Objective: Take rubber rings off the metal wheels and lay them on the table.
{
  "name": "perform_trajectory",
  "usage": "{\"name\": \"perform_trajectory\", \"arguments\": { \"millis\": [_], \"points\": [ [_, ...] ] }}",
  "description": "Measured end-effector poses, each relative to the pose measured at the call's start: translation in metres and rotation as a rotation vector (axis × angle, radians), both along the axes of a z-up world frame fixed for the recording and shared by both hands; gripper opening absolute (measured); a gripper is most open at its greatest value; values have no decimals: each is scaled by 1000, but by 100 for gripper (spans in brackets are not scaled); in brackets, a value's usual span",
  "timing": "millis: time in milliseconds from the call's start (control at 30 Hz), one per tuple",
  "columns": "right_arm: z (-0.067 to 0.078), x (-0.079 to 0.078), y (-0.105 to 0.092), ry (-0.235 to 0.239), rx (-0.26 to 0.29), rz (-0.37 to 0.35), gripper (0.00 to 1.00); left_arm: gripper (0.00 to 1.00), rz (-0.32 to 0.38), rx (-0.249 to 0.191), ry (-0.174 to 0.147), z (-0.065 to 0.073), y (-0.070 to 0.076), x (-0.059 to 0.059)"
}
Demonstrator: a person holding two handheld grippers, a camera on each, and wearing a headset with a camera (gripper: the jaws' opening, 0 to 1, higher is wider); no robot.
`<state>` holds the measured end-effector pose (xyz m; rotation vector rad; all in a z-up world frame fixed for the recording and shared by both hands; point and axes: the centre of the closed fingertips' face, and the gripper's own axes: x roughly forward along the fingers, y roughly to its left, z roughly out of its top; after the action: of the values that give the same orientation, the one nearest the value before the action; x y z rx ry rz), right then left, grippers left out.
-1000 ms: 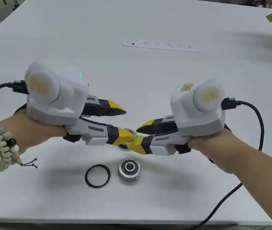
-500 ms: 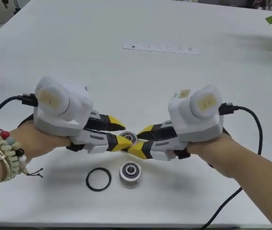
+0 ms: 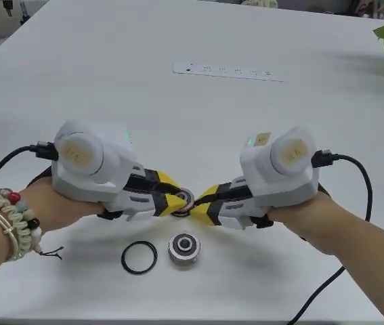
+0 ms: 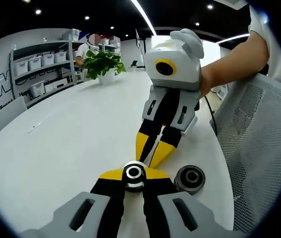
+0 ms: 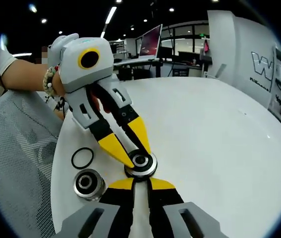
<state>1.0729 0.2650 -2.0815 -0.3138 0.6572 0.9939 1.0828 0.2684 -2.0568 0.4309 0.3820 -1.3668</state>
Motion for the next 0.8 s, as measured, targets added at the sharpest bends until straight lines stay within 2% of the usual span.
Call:
{"name": "perform_trajectory", "arguments": {
  "millis": [133,333,467,533,567,633,733,767,800],
  "points": [
    [-1,-1,-1,-2,-11,4,1,7,11,-5,7,-2,1,0],
    [-1,0,-1,2,-21,-6,0,7,21,-16,20,-3,2,0],
    [0,0,-2,23,-12,-27,0,7,14,-14,12,-3,1,0],
    [0,0,-1,17,-20,-24,0,7,14,-15,14,-3,1,0],
    [0,-1,-1,13,-27,-17,1,7,14,-16,14,-3,1,0],
    [-4,-2,-1,38,-44,-29,7,7,15,-19,18,-3,1,0],
    [-1,1,3,32,-19,-38,13,7,16,-22,20,-3,1,-1],
    [3,5,4,10,1,-55,16,7,16,-22,20,-3,1,-1],
    [6,7,8,8,33,-68,20,7,17,-21,20,-3,1,-1]
  ]
}}
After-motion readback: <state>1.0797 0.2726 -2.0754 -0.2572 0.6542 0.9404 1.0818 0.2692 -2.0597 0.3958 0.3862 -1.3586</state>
